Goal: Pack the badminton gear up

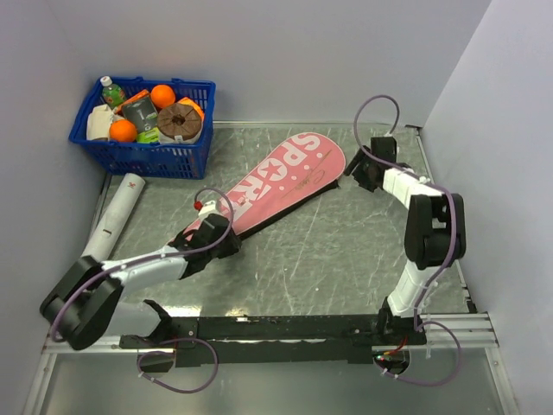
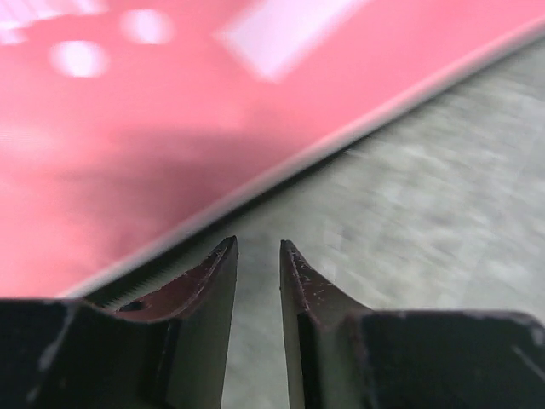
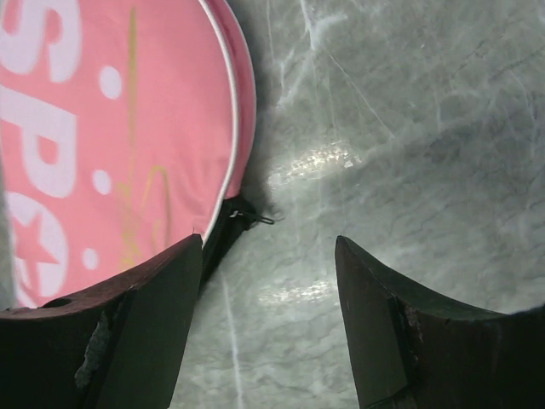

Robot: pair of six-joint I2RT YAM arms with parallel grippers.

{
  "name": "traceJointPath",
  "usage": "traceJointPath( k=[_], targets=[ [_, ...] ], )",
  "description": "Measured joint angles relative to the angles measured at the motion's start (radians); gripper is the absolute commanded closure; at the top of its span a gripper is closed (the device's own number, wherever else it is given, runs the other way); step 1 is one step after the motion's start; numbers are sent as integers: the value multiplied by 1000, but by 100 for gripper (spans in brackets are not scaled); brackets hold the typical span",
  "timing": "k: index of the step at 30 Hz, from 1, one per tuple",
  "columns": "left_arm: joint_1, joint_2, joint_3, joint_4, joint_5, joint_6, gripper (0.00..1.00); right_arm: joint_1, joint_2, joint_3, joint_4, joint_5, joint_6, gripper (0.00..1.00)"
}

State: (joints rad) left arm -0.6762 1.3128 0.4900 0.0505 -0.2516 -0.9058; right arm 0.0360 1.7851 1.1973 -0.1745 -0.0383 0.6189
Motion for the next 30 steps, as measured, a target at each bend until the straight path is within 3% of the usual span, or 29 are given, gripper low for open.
traceJointPath(
  k=[7, 19, 25, 30],
  targets=[
    [-95, -177, 52, -18, 82, 16, 63, -42, 153, 184, -64, -85, -93, 31],
    [-150, -183, 114, -56, 82, 37, 61, -64, 401, 443, -84, -211, -85, 39],
    [-150, -183, 114, -81, 73, 47, 61, -47, 455, 525, -144, -213, -74, 48],
    [-150, -188, 113, -81, 71, 47, 61, -27, 463, 535, -173, -208, -62, 62]
  ],
)
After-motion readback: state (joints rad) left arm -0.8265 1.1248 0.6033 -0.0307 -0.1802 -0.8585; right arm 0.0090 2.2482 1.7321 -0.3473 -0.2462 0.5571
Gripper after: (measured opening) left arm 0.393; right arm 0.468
